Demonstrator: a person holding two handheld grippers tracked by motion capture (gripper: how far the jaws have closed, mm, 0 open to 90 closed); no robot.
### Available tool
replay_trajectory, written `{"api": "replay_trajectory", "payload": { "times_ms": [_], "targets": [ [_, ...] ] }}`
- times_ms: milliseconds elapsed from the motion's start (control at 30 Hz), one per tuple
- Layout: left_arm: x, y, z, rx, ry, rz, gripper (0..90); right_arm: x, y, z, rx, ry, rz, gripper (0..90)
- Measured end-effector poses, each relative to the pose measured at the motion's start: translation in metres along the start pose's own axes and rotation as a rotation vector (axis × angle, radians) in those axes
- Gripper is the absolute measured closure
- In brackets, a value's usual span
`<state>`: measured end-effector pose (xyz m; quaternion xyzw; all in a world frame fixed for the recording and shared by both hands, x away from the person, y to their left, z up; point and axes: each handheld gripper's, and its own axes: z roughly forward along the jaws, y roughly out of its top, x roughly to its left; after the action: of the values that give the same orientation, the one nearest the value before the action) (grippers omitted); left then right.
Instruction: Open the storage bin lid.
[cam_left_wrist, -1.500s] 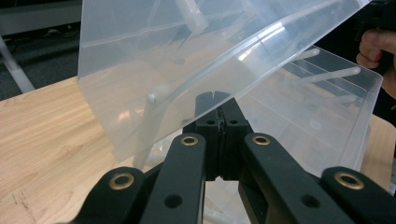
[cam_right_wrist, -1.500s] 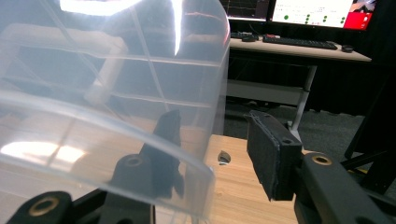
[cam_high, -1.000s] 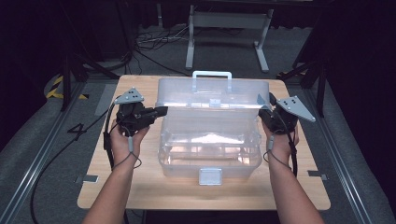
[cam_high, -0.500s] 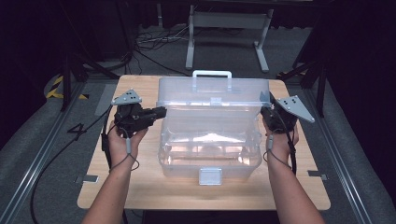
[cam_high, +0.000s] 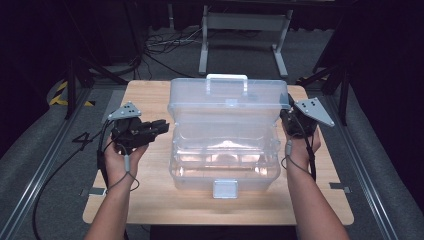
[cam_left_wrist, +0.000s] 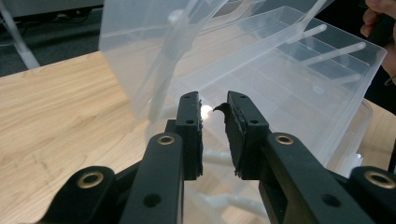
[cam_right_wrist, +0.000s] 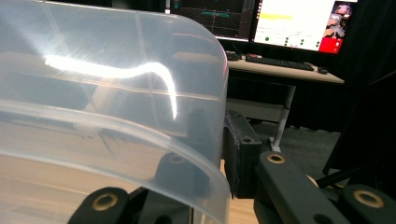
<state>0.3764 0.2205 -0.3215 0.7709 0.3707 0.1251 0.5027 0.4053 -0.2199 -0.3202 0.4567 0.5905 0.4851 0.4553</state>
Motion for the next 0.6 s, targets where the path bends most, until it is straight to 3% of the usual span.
{"api": "replay_trajectory", "payload": {
  "times_ms": [133, 433, 533, 600],
  "targets": [
    [0.006, -0.005, -0.004, 0.000, -0.002, -0.020, 73.6, -0.001, 0.001, 0.004, 0.002, -0.001, 0.002, 82.8],
    [0.013, -0.015, -0.011, -0.002, -0.009, 0.004, 67.2, -0.005, 0.006, 0.013, 0.023, 0.011, 0.009, 82.8],
    [0.016, -0.018, -0.012, -0.006, -0.052, -0.018, 65.4, -0.006, 0.008, 0.016, 0.036, 0.018, 0.013, 82.7],
    [0.017, -0.020, -0.013, -0.002, -0.077, -0.007, 62.3, -0.008, 0.010, 0.018, 0.045, 0.024, 0.015, 82.6]
  ]
}}
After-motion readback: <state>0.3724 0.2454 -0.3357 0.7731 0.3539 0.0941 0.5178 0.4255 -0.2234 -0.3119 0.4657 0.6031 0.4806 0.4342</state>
